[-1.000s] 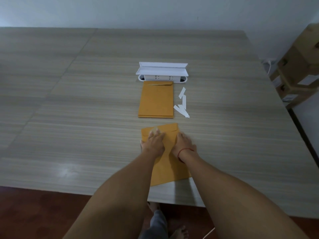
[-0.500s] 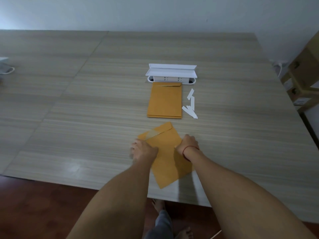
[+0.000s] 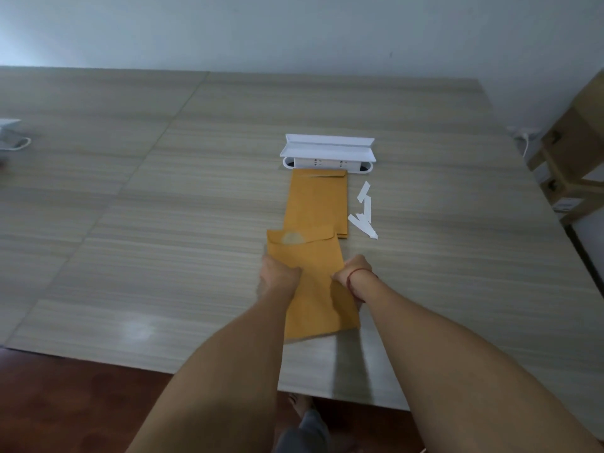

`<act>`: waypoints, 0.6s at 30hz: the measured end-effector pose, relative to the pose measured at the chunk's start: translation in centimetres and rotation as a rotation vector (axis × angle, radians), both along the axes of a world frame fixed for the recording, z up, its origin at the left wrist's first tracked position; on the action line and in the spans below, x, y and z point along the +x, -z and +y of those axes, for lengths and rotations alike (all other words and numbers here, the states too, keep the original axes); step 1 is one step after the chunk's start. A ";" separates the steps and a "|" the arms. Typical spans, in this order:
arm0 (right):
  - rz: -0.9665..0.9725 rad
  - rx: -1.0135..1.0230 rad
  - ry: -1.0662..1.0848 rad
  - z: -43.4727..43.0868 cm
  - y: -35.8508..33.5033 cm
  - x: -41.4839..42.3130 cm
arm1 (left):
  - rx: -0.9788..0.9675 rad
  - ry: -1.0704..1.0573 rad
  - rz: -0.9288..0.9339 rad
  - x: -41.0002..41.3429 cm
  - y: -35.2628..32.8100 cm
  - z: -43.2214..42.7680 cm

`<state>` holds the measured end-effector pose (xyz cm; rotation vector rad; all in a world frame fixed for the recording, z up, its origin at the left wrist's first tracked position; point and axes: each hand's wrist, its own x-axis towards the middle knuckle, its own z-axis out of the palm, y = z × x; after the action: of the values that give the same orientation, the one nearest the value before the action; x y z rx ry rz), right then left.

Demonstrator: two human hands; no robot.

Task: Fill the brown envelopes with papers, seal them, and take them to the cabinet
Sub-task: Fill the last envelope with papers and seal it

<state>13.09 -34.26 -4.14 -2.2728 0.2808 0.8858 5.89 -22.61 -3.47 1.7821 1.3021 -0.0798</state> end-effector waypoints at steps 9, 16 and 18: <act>-0.169 0.002 -0.011 3.4 -2.7 6.4 | 0.105 0.174 -0.050 7.8 -2.3 4.1; -0.188 -0.057 0.156 6.9 -2.0 13.6 | 0.117 0.352 0.047 15.5 -0.6 7.9; -0.208 -0.077 0.166 7.7 -1.2 15.3 | 0.152 0.386 0.081 17.4 0.0 8.3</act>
<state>28.36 -26.51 -2.97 -2.3505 0.4090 0.5574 23.32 -14.28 -3.49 2.1624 1.0253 -0.2756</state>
